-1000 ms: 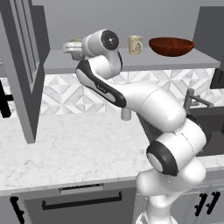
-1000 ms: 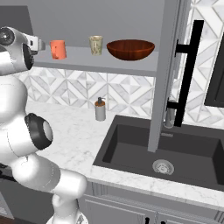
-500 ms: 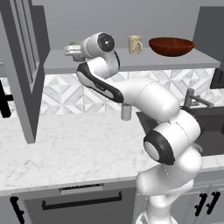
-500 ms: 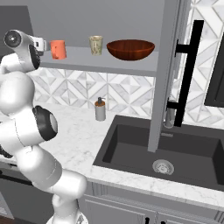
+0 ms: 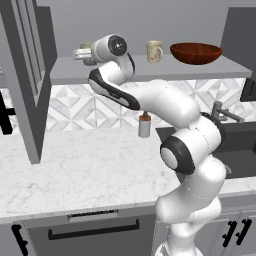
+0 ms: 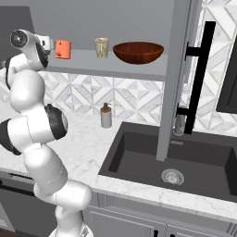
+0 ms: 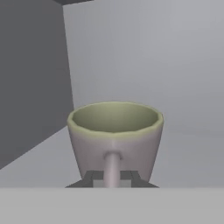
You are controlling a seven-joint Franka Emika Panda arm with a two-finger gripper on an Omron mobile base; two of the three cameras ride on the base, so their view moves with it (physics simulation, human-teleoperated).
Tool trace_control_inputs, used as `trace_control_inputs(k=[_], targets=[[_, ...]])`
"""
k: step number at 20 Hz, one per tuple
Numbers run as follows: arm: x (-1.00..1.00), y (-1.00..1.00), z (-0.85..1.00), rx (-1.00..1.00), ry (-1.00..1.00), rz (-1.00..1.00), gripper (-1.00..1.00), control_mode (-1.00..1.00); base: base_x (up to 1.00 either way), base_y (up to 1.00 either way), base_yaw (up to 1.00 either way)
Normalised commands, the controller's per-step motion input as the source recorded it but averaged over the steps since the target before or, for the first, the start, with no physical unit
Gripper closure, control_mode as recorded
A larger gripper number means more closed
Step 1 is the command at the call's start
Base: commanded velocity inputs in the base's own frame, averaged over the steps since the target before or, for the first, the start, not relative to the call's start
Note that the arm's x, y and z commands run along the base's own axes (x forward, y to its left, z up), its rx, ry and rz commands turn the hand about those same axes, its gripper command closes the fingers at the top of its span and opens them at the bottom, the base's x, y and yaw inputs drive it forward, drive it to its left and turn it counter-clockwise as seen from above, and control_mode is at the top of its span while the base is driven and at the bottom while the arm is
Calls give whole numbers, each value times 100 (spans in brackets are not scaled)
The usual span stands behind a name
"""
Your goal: Gather all objects into one cabinet and sort the glasses and bowls to opposite sides.
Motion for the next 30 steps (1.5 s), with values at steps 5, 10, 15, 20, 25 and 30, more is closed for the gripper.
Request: trace_control_inputs(k=[5, 10, 15, 20, 25, 30], targets=[[3, 8, -9, 0, 0, -2, -100, -100, 0, 0, 0], [-1, 8, -8, 0, 0, -3, -100, -100, 0, 0, 0], [-21, 6, 0, 0, -4, -2, -100, -100, 0, 0, 0], [-69, 24, 0, 0, -16, 0, -100, -100, 0, 0, 0], [-99, 1, 0, 0, -28, 0, -100, -100, 0, 0, 0], [-100, -1, 0, 1, -33, 0, -100, -100, 0, 0, 0]])
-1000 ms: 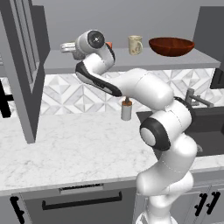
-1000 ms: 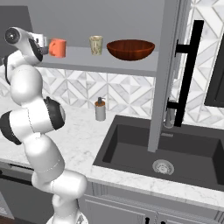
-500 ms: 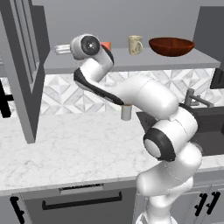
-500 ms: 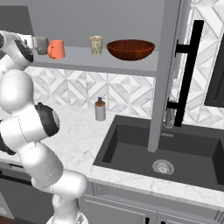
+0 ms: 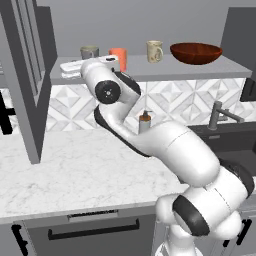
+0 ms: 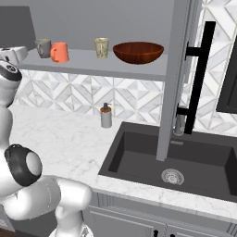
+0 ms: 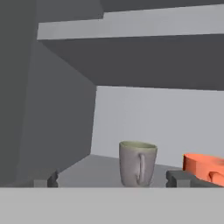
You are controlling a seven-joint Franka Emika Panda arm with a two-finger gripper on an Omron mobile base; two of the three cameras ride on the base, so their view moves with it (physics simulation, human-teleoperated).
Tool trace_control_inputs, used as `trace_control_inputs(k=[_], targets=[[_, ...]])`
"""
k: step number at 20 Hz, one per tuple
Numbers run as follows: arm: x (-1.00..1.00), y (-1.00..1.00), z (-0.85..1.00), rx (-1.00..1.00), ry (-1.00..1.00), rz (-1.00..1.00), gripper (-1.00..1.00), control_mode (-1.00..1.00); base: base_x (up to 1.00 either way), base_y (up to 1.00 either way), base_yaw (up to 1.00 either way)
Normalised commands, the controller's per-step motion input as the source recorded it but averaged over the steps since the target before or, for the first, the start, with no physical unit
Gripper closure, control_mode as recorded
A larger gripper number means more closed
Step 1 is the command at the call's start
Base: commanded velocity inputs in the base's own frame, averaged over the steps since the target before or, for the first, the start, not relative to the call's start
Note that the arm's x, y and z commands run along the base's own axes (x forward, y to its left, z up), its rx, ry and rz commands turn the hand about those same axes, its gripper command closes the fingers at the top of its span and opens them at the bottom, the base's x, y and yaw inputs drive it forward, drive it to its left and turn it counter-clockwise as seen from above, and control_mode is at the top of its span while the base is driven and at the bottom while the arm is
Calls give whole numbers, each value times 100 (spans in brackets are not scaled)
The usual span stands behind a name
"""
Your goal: Gather all objects into one cabinet and sort the glasses and bowls to opposite sides.
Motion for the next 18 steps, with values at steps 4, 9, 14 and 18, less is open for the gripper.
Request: trace_control_inputs(k=[4, 9, 14, 18], targets=[[-100, 0, 0, 2, -30, 1, -100, -100, 0, 0, 0], [-51, 0, -4, 0, -5, 0, -100, -100, 0, 0, 0], [-6, -12, -1, 0, 0, 0, -100, -100, 0, 0, 0], [-67, -72, -9, 4, -1, 1, -100, -100, 0, 0, 0]])
